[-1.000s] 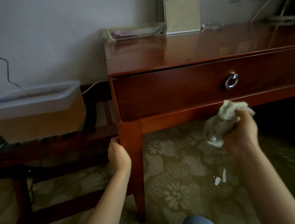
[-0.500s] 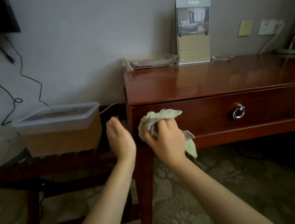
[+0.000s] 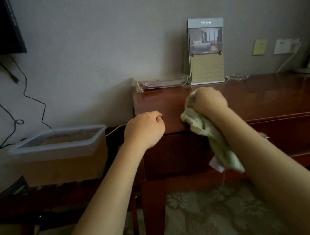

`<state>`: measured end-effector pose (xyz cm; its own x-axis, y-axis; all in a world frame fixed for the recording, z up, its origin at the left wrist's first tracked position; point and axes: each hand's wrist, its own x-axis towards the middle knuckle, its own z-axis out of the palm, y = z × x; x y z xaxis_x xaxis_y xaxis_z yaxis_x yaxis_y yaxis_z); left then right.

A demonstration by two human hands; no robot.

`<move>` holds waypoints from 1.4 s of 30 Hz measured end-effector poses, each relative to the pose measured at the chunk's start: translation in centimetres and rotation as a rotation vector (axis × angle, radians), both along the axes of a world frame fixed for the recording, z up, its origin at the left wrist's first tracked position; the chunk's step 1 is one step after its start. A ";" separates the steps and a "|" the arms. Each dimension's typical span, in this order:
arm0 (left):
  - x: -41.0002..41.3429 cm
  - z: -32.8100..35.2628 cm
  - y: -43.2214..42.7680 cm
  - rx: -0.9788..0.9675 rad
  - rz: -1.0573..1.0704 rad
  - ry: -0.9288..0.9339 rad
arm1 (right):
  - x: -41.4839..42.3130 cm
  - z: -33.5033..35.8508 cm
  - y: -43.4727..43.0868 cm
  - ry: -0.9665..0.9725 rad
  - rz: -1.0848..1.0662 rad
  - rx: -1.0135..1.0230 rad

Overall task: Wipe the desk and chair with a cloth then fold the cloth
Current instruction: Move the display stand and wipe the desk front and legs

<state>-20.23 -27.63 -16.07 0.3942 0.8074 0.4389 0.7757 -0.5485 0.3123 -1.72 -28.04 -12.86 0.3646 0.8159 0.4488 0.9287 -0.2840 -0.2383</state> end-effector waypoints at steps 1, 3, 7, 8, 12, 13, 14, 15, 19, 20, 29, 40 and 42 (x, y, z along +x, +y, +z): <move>0.0 0.3 0.0 -0.003 0.016 0.027 | -1.0 0.2 0.9 -0.011 0.011 -0.020; 0.2 1.4 0.6 0.012 0.062 0.109 | -2.2 0.8 2.3 -0.066 0.042 -0.073; 2.1 3.0 2.2 -0.002 0.150 0.279 | -1.4 1.4 4.9 -0.105 0.061 -0.203; 2.7 3.4 2.5 -0.027 0.153 0.313 | -1.0 1.7 5.6 -0.081 0.058 -0.235; 3.2 4.9 2.4 -0.112 0.121 0.378 | 1.1 1.8 5.0 0.197 0.264 -0.463; 3.2 5.6 2.5 -0.148 0.105 0.408 | 1.8 2.1 4.2 0.283 0.317 -0.552; 3.1 5.9 2.4 -0.188 0.088 0.440 | 2.2 1.9 3.0 0.262 0.357 -0.656; 3.0 5.9 2.2 -0.231 0.070 0.467 | 2.4 1.1 1.6 0.174 0.375 -0.713; 2.8 7.0 2.3 -0.389 0.023 0.539 | 2.1 -1.6 -1.4 -0.027 0.315 -0.178; 2.9 7.5 2.5 -0.431 0.004 0.571 | 2.0 -1.4 -1.6 -0.044 0.292 -0.073; -1.0 15.4 1.9 -1.185 -0.018 0.374 | 1.5 9.0 -5.3 1.373 -0.533 -0.263; 4.4 28.7 0.0 -1.339 0.013 -0.438 | 3.0 24.0 -13.9 2.263 -0.331 0.273; 7.3 28.8 -2.4 -1.424 -0.112 -0.466 | 2.2 24.6 -16.6 2.283 -0.289 0.304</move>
<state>-12.92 -30.06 12.75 0.5310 0.6307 -0.5659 0.4353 0.3700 0.8207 0.50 -44.66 11.73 0.3233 0.6815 -0.6566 -0.8589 -0.0799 -0.5059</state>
